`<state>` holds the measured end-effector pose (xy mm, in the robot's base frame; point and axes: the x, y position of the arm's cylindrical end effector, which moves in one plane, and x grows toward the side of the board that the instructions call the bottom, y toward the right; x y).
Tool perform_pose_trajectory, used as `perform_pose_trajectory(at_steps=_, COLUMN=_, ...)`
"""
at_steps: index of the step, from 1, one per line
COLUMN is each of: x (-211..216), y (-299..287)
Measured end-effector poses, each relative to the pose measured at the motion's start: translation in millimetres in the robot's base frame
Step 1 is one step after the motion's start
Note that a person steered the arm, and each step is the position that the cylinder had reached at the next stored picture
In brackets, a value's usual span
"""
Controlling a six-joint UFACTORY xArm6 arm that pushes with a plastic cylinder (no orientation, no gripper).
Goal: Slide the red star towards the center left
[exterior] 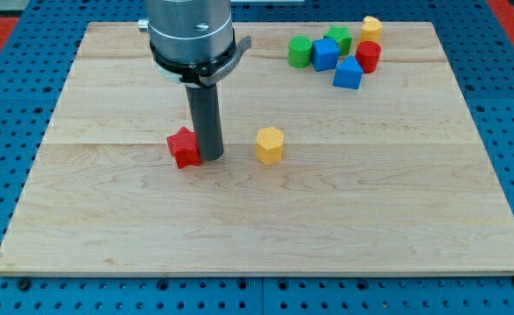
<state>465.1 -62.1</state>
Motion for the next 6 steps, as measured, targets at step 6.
perform_pose_trajectory(at_steps=6, x=-92, y=68)
